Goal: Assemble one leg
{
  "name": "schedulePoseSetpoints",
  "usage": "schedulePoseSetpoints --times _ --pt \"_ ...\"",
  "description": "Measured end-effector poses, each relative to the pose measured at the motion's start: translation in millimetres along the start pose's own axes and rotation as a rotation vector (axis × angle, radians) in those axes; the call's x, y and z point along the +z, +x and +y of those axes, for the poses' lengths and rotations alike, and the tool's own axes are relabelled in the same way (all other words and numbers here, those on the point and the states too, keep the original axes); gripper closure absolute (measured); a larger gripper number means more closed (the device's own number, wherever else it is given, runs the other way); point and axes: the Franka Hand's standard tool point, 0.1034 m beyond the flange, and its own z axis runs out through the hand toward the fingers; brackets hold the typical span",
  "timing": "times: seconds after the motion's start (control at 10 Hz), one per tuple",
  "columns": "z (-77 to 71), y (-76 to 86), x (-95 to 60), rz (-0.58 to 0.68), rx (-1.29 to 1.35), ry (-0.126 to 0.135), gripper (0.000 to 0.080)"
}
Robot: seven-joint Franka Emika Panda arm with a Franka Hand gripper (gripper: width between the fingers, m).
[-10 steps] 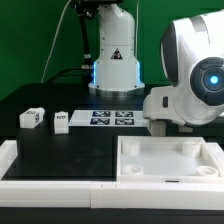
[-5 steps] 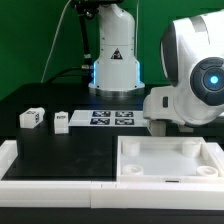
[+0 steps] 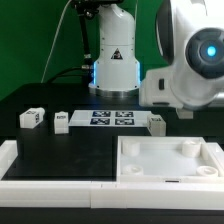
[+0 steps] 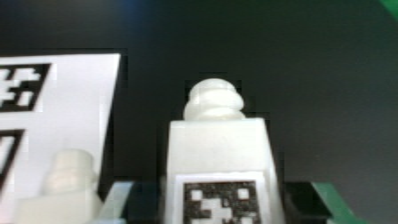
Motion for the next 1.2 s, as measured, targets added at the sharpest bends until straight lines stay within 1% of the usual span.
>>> schedulePoseSetpoints --times 0.1,0.2,0.3,0.4,0.5,0.6,0.7,0.8,0.9,1.0,1.1,1.2 --pt "-1.2 -6.1 -8.4 0.018 0.005 0.0 0.0512" --pt "-0.9 -4.9 -6.3 0.018 0.005 0.0 0.0512" --pt "-4.2 5.4 -10.1 0.117 0.004 0.011 0.0512" --pt "-4.9 5.3 -12.5 0.2 0.003 0.017 0.0512" --pt "-4.3 10.4 -17.1 0.322 -0.005 0.022 0.0512" --pt "3.5 14.2 -23.7 0.411 -0.024 0.005 0.0512" --pt "6.4 11.1 -36.0 0.501 -0.03 0.0 0.0512" --pt "9.1 5.1 -48.5 0.623 -0.04 -0.004 0.0512" --pt "9.8 1.5 -54.3 0.671 -0.046 -0.004 0.0512" --pt "7.0 2.7 -73.8 0.799 -0.06 -0.004 0.0512" --pt "5.7 2.0 -72.4 0.915 -0.069 0.005 0.0512" --pt "6.8 1.5 -66.0 0.957 -0.074 0.005 0.0512"
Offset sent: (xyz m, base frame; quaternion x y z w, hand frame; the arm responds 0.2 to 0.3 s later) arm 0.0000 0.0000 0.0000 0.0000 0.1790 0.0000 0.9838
